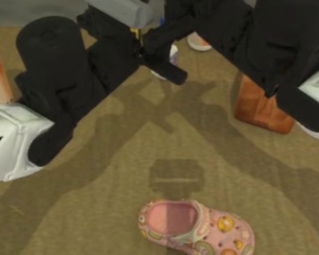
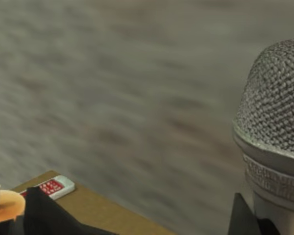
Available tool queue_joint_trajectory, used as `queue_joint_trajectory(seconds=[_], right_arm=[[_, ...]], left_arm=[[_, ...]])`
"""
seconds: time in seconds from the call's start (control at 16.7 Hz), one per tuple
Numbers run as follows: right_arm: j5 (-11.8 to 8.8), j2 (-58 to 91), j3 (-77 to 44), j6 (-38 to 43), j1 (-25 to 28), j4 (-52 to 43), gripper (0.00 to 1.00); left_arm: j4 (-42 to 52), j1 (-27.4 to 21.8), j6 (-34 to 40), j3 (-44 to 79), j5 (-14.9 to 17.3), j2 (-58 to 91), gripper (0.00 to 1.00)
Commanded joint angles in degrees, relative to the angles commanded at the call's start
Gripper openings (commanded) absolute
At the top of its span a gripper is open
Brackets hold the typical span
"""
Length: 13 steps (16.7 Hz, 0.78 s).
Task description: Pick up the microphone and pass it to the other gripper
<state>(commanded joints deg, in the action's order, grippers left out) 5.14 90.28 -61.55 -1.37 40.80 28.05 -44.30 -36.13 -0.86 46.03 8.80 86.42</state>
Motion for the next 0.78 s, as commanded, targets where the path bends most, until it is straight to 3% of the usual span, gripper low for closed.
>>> queue_joint_trajectory(seconds=[0.12, 0.24, 0.6, 0.78], right_arm=[[0.8, -1.0, -0.5, -0.6, 0.2, 0.2, 0.00], [0.3, -1.5, 0.0, -0.6, -0.3, 0.2, 0.00], [-5.1, -6.7, 4.7, -0.5, -5.0, -0.1, 0.00], [-6.3, -7.9, 5.9, -0.4, -6.2, -0.2, 0.00]], left_arm=[[0.0, 1.8, -0.7, -0.7, -1.7, 0.6, 1.00], [0.3, 2.0, -0.8, -1.7, -1.5, -0.3, 1.00], [2.6, 4.6, -0.7, -12.1, -0.2, -13.5, 1.00], [3.0, 5.1, -0.6, -14.4, 0.2, -16.1, 1.00]])
